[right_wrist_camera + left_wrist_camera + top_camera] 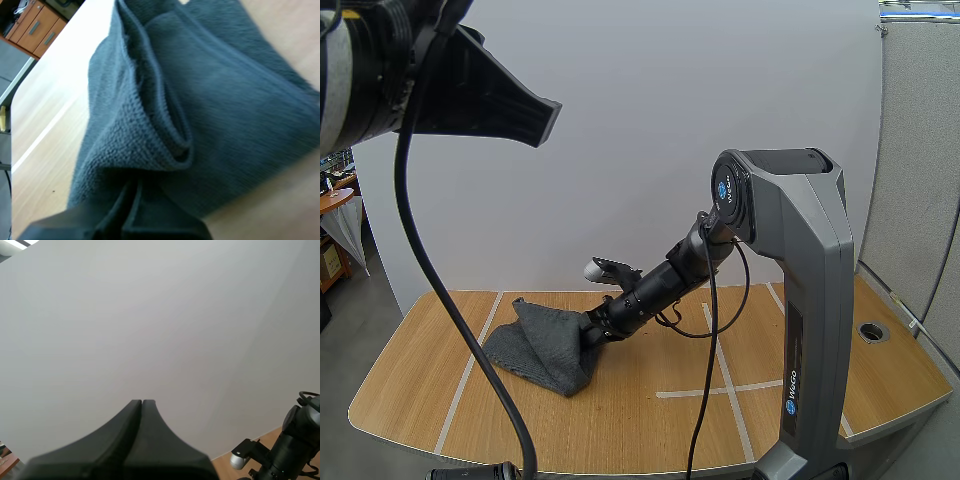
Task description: Fold the towel
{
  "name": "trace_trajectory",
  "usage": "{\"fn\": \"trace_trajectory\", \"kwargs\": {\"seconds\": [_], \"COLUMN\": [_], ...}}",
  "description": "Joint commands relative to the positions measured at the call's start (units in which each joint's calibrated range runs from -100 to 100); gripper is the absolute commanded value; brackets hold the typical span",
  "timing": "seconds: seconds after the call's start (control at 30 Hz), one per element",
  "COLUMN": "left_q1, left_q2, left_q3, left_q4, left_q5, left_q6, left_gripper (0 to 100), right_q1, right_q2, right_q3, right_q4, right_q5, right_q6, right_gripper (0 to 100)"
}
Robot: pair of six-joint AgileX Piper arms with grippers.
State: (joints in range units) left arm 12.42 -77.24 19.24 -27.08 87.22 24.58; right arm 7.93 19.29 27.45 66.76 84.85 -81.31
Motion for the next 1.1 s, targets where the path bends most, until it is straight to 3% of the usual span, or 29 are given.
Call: {"fn": "trace_trajectory", "kwargs": {"seconds": [0.0,0.43,0.63,0.9,1.07], "left_q1": [0.05,0.05,0.05,0.05,0.05], "left_q2": [-0.33,-0.33,-0.33,-0.58,-0.83], "left_q3": [-0.30,-0.30,-0.30,-0.30,-0.30], "left_q4": [0.29,1.41,1.75,2.50,3.05], "left_q5": [0.17,0.17,0.17,0.17,0.17], "left_q6": [-0.56,-1.59,-1.68,-1.68,-1.68], "left_gripper": [0,0,0,0,0], "right_q1": [2.17,8.10,9.81,9.88,6.93], "right_q2": [-0.25,-0.25,-0.25,-0.96,-7.23], "right_q3": [-0.65,-5.33,-5.87,-6.03,-5.88], "right_q4": [0.69,0.96,-1.03,-3.33,-3.64], "right_q5": [1.69,1.63,-5.06,-8.22,-2.20], "right_q6": [0.46,2.85,2.85,3.09,3.43], "right_gripper": [0,0,0,0,0]}}
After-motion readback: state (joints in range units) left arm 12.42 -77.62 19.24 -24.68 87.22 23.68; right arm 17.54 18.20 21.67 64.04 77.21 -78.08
